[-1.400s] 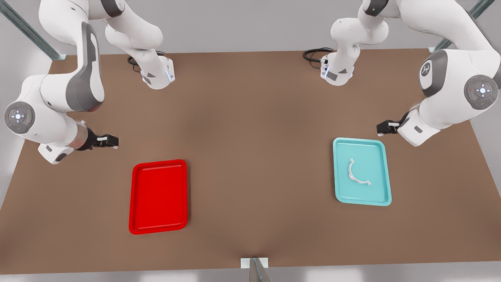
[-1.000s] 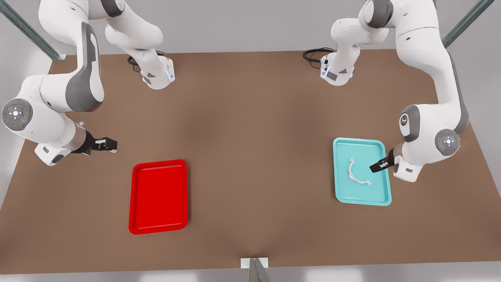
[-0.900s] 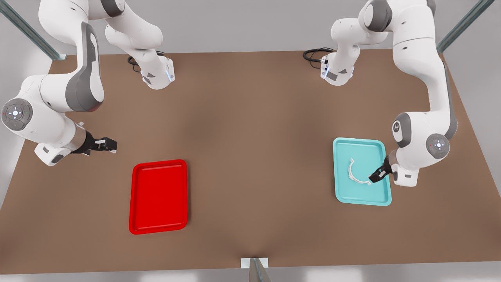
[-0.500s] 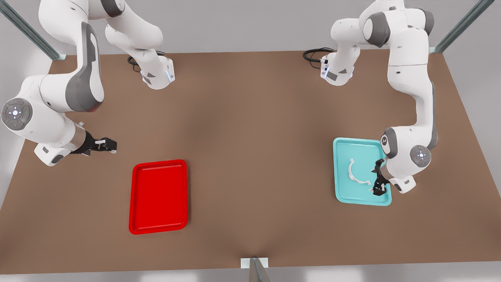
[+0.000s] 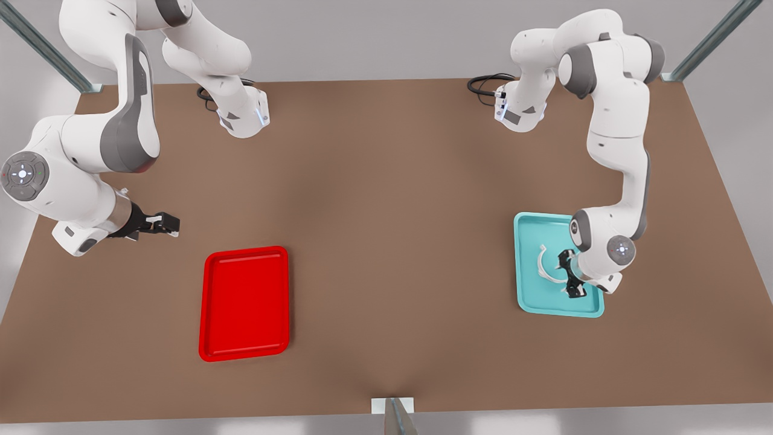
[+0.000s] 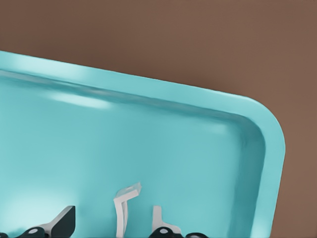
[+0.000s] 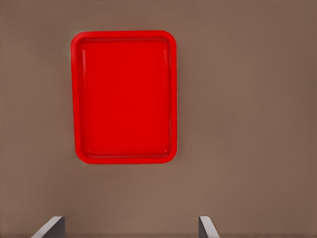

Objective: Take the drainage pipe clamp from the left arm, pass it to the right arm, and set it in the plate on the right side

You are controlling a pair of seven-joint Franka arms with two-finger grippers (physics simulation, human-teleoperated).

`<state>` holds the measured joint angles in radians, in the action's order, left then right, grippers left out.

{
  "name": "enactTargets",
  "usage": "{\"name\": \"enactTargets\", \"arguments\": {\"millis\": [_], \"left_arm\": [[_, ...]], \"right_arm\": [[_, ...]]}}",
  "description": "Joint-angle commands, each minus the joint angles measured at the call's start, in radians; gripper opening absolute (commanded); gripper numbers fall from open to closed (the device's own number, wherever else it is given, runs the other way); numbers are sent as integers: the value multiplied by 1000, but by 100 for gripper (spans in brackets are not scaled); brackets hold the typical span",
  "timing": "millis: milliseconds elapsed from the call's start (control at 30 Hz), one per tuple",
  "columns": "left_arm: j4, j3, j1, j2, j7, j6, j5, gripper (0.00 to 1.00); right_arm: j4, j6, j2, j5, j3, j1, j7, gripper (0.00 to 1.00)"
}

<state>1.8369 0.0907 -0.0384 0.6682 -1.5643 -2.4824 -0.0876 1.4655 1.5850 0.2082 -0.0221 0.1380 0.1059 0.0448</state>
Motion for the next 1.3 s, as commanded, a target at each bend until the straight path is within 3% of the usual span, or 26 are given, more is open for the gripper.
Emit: {"name": "enactTargets", "arguments": {"millis": [0,33,267,400,500,567,767,1000,1067,1133,1267], "left_arm": [[-1,0,0,5,-253,-56,0,75],[-1,0,-1,5,-253,-56,0,70],[-1,0,-5,-1,-253,-55,0,63],[-1,0,-3,1,-253,-55,0,37],[-1,0,-1,1,-253,-55,0,31],[-1,0,-3,1,-252,-55,2,21],[5,0,3,-9,-149,-44,5,21],[-8,1,-54,-186,-157,272,-69,21],[-54,-3,-103,-206,-340,370,-87,21],[-192,-80,-132,-187,-644,507,-149,21],[-297,-83,-294,-118,-1109,505,-257,21]], "right_arm": [[-1,0,-1,1,0,0,12,100],[-1,0,-1,1,0,0,12,100],[-1,0,-1,1,0,0,13,100],[-1,0,-1,1,0,0,15,100],[-1,0,-1,1,0,0,15,100],[-1,0,-1,1,0,0,15,100],[-1,0,-1,1,0,0,15,100],[-1,0,-1,1,0,0,15,100],[-1,0,-1,1,0,-2,15,100],[-2,1,-1,1,0,-3,13,100],[-7,3,0,1,2,-9,12,100]]}}
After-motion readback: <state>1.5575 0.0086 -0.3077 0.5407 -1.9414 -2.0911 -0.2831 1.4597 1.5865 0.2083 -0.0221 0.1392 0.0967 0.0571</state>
